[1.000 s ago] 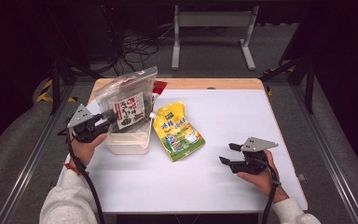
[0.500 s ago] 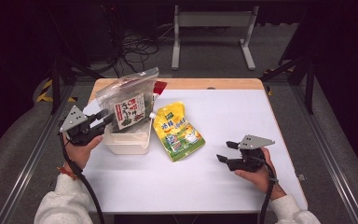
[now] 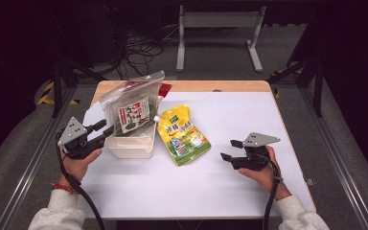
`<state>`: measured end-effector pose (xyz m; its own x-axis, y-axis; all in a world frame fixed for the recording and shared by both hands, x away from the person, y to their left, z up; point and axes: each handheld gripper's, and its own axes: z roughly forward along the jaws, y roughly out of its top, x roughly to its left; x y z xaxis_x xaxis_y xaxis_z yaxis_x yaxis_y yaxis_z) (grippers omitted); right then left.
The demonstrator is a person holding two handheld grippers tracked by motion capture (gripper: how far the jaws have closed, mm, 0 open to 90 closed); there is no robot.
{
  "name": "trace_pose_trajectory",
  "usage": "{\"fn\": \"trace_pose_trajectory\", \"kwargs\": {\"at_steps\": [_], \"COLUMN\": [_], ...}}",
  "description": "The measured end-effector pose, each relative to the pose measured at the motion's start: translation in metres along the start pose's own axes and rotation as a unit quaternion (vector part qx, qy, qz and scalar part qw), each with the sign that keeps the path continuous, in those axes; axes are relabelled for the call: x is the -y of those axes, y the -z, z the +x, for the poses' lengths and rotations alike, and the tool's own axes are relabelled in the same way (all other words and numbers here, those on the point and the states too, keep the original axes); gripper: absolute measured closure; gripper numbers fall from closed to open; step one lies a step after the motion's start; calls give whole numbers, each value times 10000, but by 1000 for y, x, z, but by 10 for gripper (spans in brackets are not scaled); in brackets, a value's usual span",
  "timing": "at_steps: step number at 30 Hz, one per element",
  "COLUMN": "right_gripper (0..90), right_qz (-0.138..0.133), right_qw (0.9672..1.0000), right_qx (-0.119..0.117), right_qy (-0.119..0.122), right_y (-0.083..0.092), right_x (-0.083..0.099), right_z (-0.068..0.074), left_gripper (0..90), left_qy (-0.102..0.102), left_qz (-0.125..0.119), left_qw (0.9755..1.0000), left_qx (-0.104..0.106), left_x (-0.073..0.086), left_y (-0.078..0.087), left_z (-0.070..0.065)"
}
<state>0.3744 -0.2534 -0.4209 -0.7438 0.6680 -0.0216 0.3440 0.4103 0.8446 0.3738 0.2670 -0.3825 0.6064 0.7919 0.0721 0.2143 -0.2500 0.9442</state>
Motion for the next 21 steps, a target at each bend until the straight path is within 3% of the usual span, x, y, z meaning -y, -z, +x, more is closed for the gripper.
{"fn": "trace_pose_trajectory", "kwargs": {"at_steps": [6, 9, 11, 14, 21], "right_gripper": [352, 352, 352, 353, 343], "right_qz": [-51, -52, 6, 52, 252], "right_qw": [10000, 9999, 9999, 9998, 9990], "right_qx": [-65, -119, -136, -204, -355], "right_qy": [-7, -10, 35, 11, -49], "right_y": [-12, -21, -30, -42, -70], "right_x": [-11, -18, -22, -27, -37], "right_z": [-3, -4, -4, -4, -7], "left_gripper": [600, 578, 547, 513, 430], "left_qy": [-80, -259, -407, -561, -696], "left_qz": [119, 240, 346, 439, 686], "left_qw": [9999, 9993, 9984, 9968, 9928], "left_qx": [46, 156, 174, 363, 686], "left_x": [7, 9, 10, 13, 28], "left_y": [9, 13, 14, 18, 19], "left_z": [-8, -20, -29, -42, -70]}}
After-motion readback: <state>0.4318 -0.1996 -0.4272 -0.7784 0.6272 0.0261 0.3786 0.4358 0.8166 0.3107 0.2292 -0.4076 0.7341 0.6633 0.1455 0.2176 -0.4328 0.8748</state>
